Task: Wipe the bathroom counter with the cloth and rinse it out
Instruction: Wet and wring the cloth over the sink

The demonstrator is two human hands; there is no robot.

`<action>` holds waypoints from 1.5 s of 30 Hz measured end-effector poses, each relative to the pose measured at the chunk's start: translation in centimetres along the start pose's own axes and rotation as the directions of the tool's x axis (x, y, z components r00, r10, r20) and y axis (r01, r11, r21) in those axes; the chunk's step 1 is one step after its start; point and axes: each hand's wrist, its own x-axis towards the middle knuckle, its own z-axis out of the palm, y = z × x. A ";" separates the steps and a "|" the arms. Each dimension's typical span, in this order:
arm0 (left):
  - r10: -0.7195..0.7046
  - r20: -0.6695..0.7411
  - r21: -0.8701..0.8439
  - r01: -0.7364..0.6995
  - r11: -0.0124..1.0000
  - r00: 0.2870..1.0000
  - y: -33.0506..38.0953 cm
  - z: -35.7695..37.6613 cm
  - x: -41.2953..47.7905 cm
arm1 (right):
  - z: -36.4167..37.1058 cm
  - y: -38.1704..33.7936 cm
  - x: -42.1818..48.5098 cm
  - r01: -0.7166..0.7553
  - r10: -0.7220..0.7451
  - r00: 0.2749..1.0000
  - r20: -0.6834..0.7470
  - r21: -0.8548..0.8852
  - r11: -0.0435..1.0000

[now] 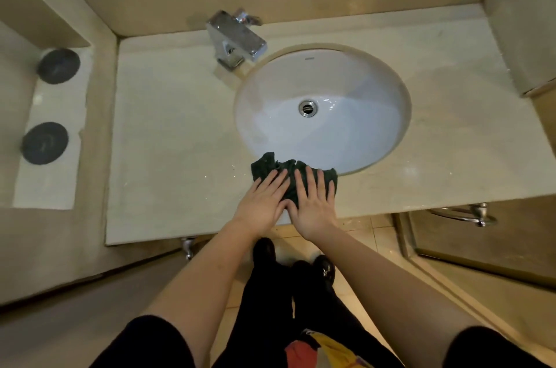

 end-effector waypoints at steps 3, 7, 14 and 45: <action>0.003 -0.080 -0.034 -0.005 0.999 0.997 -2.2 -0.8 -1.2 | -0.5 -1.8 0.4 0.017 -0.015 0.999 -0.044 0.057 0.998; 0.002 -0.222 -0.079 -0.020 0.997 0.975 -4.5 -1.9 -1.9 | -1.5 -1.9 0.6 0.047 -0.029 0.992 -0.126 0.141 0.989; -0.031 -0.268 -0.122 -0.002 0.992 0.963 -5.6 -1.2 -4.1 | -0.5 -3.5 -0.7 0.109 -0.067 0.959 -0.277 0.139 0.984; -0.403 -0.016 0.058 0.403 0.913 0.915 -12.5 -5.8 0.4 | -3.9 -13.3 10.3 0.352 -0.352 0.936 0.010 0.031 0.936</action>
